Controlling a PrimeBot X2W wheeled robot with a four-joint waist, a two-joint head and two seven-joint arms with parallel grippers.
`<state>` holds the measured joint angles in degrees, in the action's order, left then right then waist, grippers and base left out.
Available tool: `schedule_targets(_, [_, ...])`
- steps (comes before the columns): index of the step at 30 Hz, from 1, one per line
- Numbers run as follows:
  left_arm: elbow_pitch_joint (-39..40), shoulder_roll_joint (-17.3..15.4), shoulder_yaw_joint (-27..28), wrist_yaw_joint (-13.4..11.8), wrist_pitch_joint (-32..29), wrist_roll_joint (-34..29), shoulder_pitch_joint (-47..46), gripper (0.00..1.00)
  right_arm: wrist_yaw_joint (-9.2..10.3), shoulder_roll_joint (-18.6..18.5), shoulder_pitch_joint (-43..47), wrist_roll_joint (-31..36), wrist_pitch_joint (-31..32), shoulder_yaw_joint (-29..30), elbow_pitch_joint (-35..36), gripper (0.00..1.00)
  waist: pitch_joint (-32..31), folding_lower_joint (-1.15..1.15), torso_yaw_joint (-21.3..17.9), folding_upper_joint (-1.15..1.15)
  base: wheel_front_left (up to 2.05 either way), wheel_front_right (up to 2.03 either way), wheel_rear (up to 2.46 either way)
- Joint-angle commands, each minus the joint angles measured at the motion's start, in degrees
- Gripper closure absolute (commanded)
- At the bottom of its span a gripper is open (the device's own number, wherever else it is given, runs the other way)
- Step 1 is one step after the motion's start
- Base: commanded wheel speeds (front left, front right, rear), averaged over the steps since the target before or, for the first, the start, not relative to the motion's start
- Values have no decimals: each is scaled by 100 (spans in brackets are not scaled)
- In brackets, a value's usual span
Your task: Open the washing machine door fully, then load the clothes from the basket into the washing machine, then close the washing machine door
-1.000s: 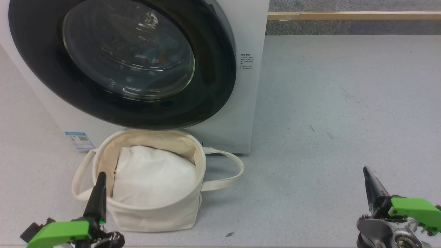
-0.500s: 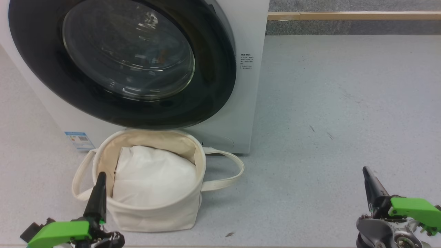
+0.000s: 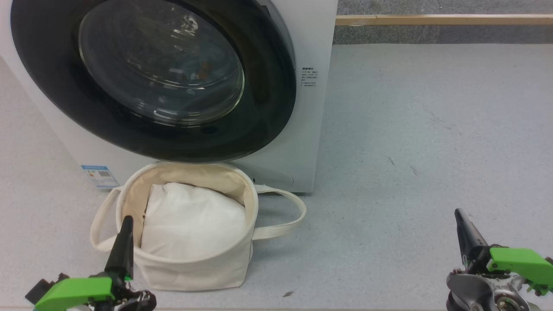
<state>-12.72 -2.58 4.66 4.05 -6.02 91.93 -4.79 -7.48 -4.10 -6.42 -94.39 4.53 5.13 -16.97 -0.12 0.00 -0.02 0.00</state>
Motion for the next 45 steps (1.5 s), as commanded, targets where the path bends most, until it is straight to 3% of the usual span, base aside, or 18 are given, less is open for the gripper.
schedule_targets(1, [225, -30, 197, -3, -44, 18, -127, 100, -1, -98, -65, -23, -26, -139, 229, 100, 0, 0, 0, 0, 0, 0, 0])
schedule_targets(45, [226, -30, 197, -3, -44, 18, -127, 100, -1, -194, -56, -136, -128, -269, 242, 100, 0, 0, 0, 0, 0, 0, 0])
